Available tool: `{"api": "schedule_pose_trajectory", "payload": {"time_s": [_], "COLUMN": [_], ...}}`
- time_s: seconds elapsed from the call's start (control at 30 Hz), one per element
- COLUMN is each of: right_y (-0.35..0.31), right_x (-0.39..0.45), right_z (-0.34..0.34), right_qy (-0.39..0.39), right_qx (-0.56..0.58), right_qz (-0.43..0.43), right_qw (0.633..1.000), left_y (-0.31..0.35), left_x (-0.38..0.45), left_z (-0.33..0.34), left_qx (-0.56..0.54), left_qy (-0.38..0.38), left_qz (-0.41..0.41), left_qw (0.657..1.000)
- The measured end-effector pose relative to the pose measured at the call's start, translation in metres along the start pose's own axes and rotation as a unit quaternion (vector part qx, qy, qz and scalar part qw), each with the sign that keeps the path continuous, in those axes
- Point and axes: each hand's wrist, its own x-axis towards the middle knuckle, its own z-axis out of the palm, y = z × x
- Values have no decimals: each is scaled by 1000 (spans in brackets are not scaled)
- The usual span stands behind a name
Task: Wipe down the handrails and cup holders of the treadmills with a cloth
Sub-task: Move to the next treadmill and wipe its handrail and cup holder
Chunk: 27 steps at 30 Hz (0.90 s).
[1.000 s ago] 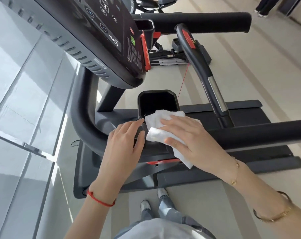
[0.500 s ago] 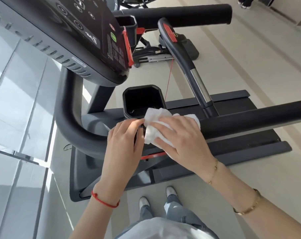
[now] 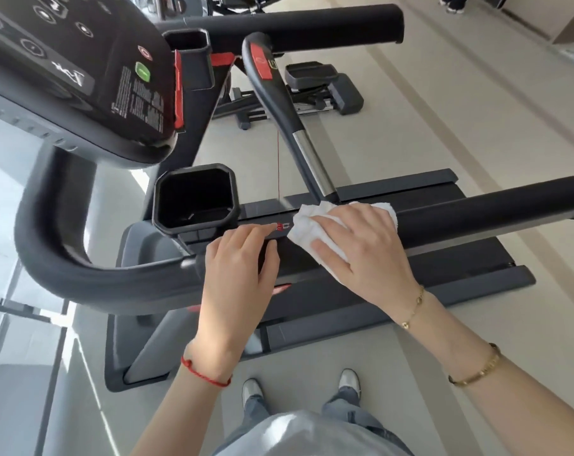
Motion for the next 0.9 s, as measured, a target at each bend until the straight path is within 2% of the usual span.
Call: {"api": "schedule_pose_trajectory", "payload": {"time_s": [0.6, 0.9], "right_y": [155, 224], "right_x": [-33, -51], "right_z": [-35, -57], "right_qy": [25, 28], "right_qx": [-1, -3], "right_qz": [-20, 1], "right_qw": [999, 1000], "left_y": [115, 163], "left_x": [18, 33], "left_z": [93, 128], "left_qx": [61, 45], "left_qy": [41, 23], "left_qz": [-53, -45], "left_qw": [996, 998]}}
